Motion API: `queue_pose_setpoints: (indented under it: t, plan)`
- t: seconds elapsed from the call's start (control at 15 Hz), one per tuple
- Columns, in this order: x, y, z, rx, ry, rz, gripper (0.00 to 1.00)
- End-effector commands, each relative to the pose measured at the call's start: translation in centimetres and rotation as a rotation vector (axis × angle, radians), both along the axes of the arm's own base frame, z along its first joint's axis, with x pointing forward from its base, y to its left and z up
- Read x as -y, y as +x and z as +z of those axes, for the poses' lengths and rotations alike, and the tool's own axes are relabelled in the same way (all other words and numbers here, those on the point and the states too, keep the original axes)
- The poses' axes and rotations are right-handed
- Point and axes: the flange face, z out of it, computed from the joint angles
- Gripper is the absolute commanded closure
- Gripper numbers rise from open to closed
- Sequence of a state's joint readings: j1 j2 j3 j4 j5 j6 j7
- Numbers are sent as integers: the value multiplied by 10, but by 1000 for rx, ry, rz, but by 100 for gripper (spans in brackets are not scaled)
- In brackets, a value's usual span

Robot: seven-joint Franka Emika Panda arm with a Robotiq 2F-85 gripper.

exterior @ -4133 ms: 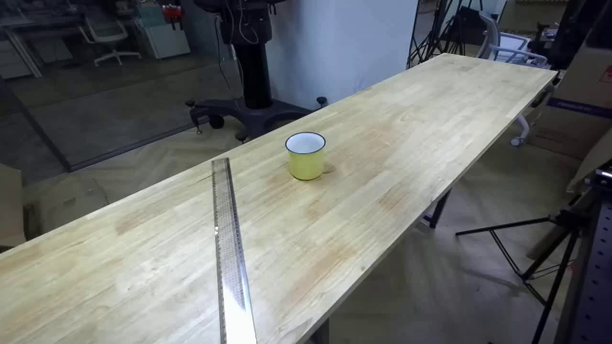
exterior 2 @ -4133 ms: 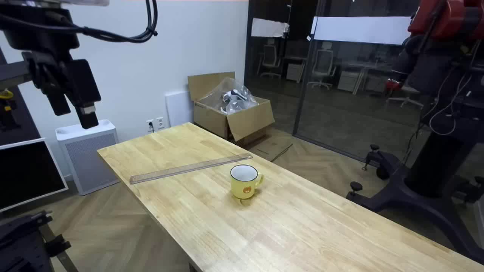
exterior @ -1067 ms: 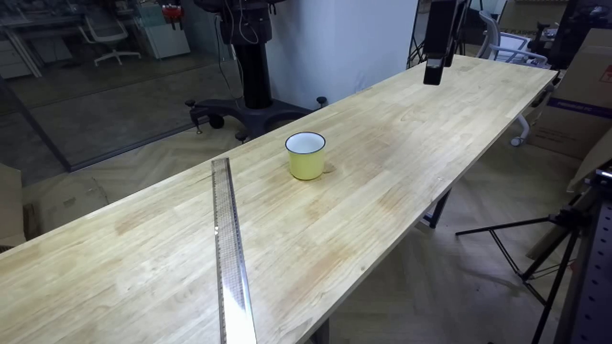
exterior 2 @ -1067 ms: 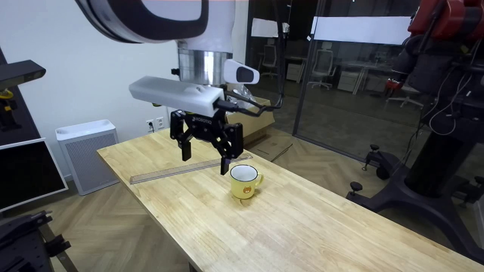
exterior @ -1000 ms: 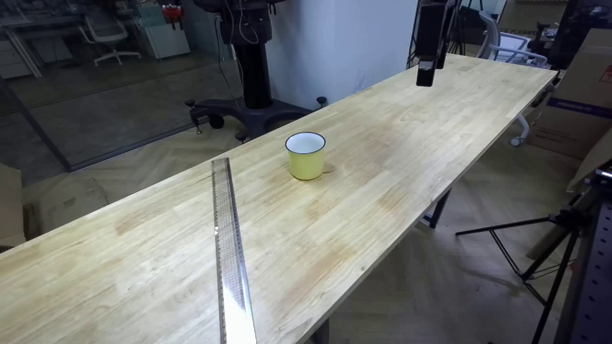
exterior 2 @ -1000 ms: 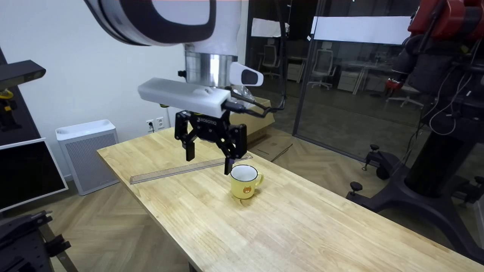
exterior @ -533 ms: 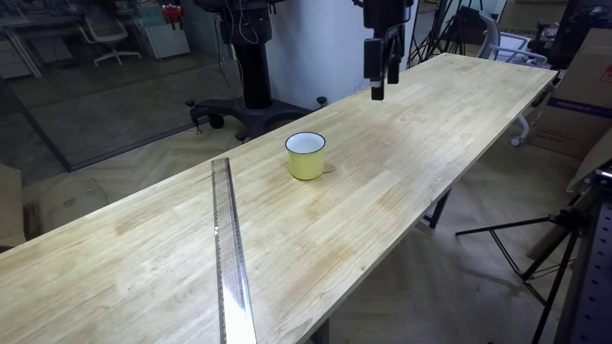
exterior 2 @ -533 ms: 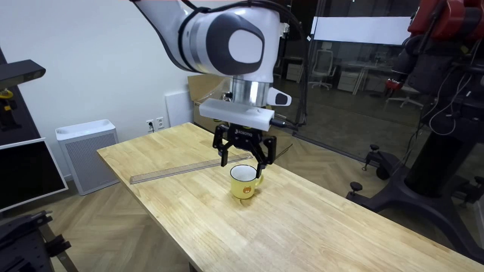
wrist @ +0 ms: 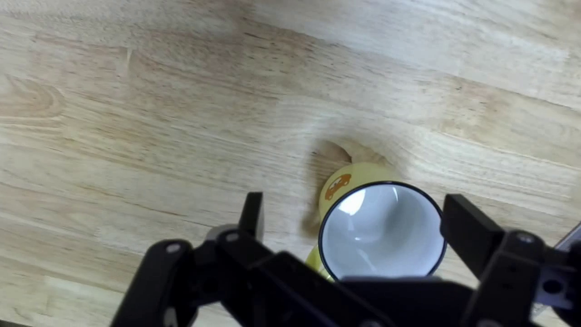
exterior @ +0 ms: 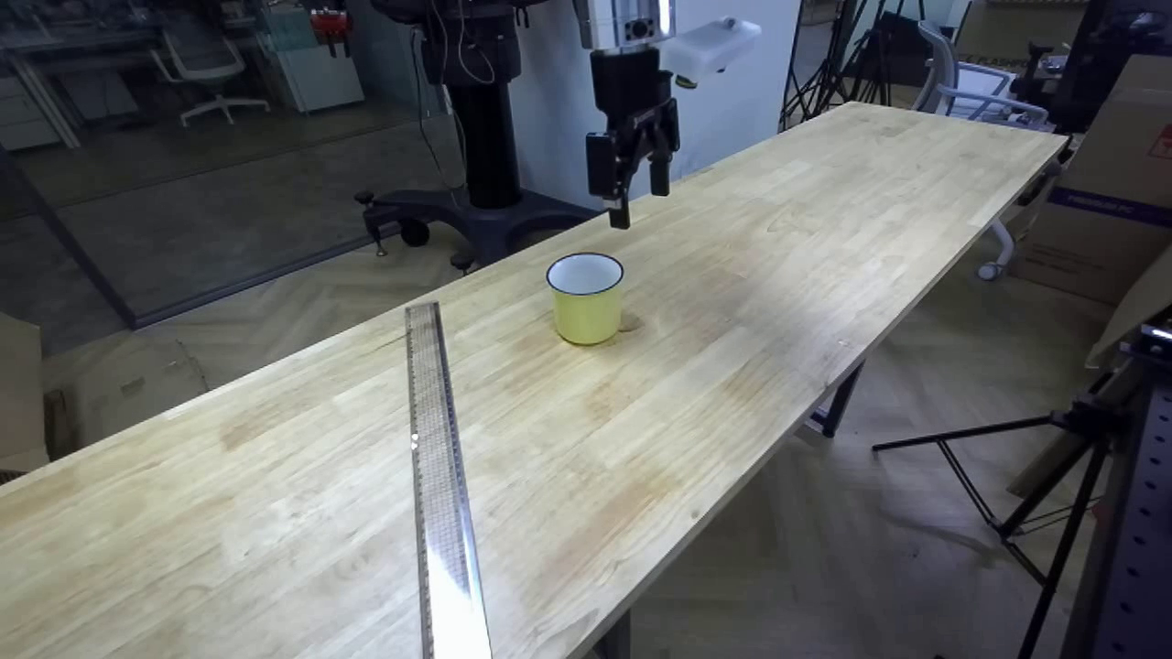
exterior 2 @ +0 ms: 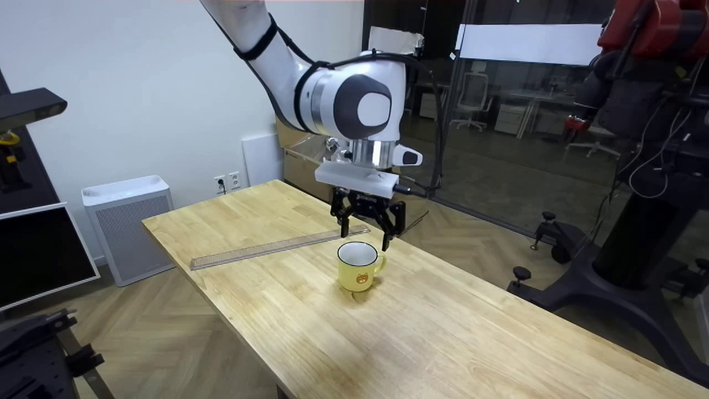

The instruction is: Slide the cup forward

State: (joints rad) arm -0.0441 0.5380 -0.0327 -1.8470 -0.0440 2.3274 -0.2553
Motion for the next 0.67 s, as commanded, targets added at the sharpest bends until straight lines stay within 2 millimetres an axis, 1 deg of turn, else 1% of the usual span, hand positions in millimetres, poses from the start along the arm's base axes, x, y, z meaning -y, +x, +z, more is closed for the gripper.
queue_pose_setpoints:
  t: [0.0,0.07,0.13,0.2,0.6]
  plan:
    - [-2,3,-1,0,0,0,0]
    - [-1,4,-1,2,-1,-1,0]
    - [4,1,-3,-10,-20,-23,0]
    - [6,1,-8,-9,-19,-16,0]
    - [0,12,-36,-3,-50,12,0]
